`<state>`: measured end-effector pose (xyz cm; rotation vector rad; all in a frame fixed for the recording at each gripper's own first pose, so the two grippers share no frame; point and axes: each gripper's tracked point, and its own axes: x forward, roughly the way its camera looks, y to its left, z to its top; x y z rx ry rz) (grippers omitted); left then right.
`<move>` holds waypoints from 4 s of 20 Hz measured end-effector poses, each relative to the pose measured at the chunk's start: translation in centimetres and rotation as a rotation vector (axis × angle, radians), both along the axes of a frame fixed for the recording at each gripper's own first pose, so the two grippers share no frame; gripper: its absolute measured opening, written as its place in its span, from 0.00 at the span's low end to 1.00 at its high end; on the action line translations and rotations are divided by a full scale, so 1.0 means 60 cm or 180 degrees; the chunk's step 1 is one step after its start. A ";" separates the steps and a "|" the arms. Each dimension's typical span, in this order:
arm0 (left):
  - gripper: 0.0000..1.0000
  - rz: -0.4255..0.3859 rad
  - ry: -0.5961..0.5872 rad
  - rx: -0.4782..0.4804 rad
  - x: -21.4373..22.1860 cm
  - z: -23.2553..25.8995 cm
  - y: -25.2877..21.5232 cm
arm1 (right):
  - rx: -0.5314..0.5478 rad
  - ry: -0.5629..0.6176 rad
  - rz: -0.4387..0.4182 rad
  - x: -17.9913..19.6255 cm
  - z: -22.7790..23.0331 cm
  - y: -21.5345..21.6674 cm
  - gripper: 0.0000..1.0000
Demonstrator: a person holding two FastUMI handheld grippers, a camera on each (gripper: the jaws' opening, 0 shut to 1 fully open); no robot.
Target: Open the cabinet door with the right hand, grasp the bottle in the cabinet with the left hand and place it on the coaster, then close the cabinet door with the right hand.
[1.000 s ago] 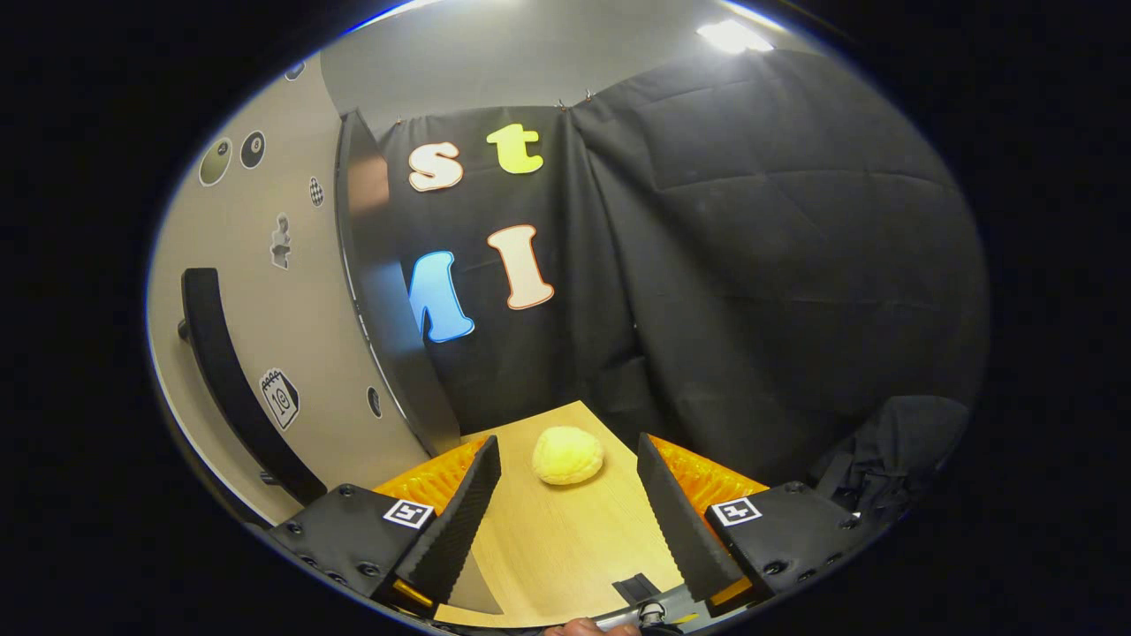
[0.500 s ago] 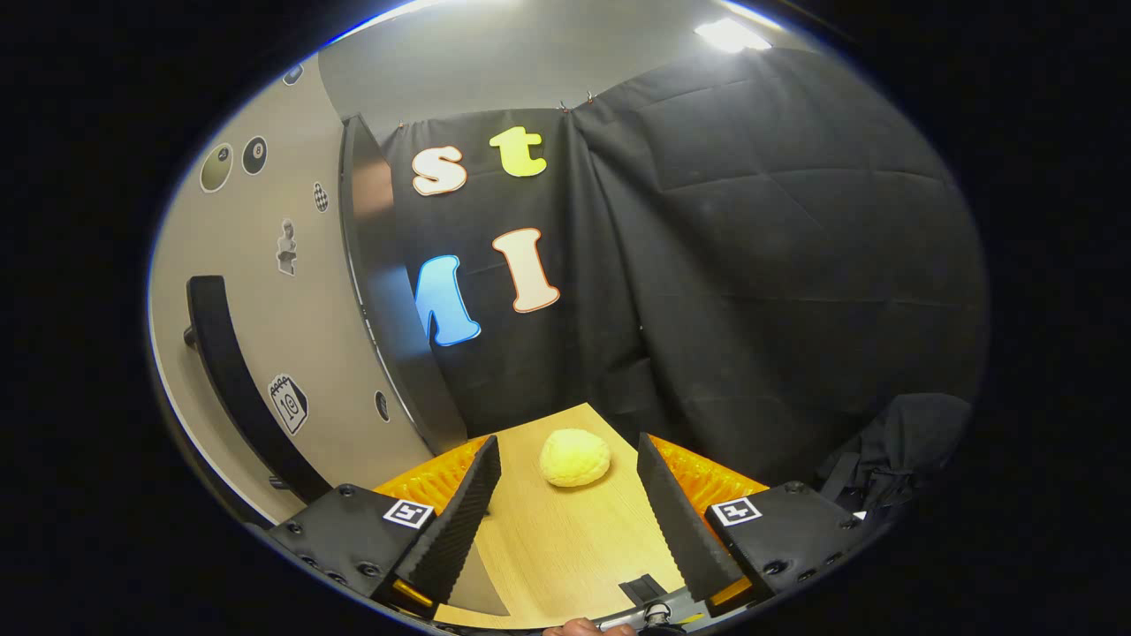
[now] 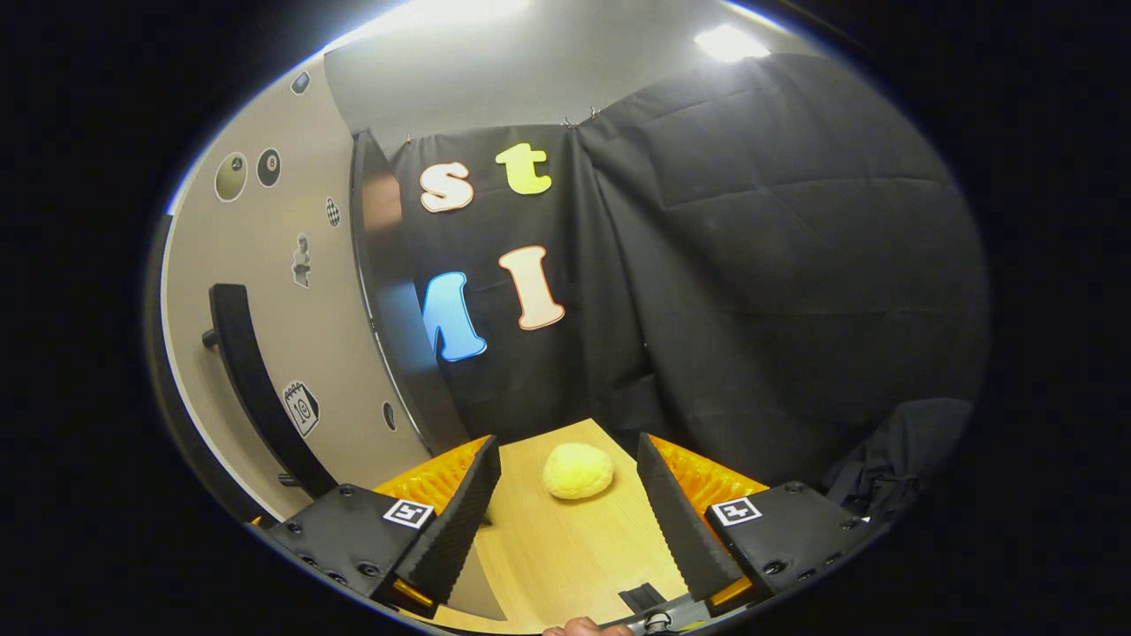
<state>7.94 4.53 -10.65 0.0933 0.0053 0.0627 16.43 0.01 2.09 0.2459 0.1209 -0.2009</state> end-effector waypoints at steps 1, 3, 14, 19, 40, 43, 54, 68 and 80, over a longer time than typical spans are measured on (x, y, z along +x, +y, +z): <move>0.85 -0.0033 0.0043 -0.0033 -0.004 0.017 -0.006 | 0.0001 -0.0031 -0.0001 -0.002 0.003 0.000 0.98; 0.85 -0.0107 0.0084 -0.0084 -0.012 0.053 -0.019 | -0.0027 -0.0097 0.0019 -0.009 0.009 0.002 0.98; 0.85 -0.0165 0.0260 -0.0383 -0.062 0.232 0.004 | -0.0272 -0.0307 0.0280 -0.013 0.050 0.050 0.98; 0.87 -0.0124 0.0376 -0.0627 -0.083 0.258 0.032 | -0.0272 -0.0268 0.0523 -0.009 0.072 0.081 0.93; 0.85 0.0194 0.0445 -0.0653 -0.153 0.259 0.108 | -0.0749 -0.0387 0.1032 -0.013 0.114 0.218 0.95; 0.88 0.0282 0.0466 -0.0729 -0.167 0.251 0.122 | -0.0632 -0.0345 0.1272 -0.007 0.107 0.271 0.91; 0.85 0.0676 0.0533 -0.0693 -0.237 0.240 0.197 | -0.0216 -0.0127 0.1890 0.062 0.087 0.450 0.97; 0.85 0.0386 0.0302 -0.0816 -0.216 0.253 0.145 | -0.0769 -0.0497 0.2073 0.034 0.125 0.476 0.98; 0.85 0.0200 0.0192 -0.0459 -0.145 0.246 0.097 | -0.0857 -0.0167 0.1546 0.013 0.068 0.316 0.98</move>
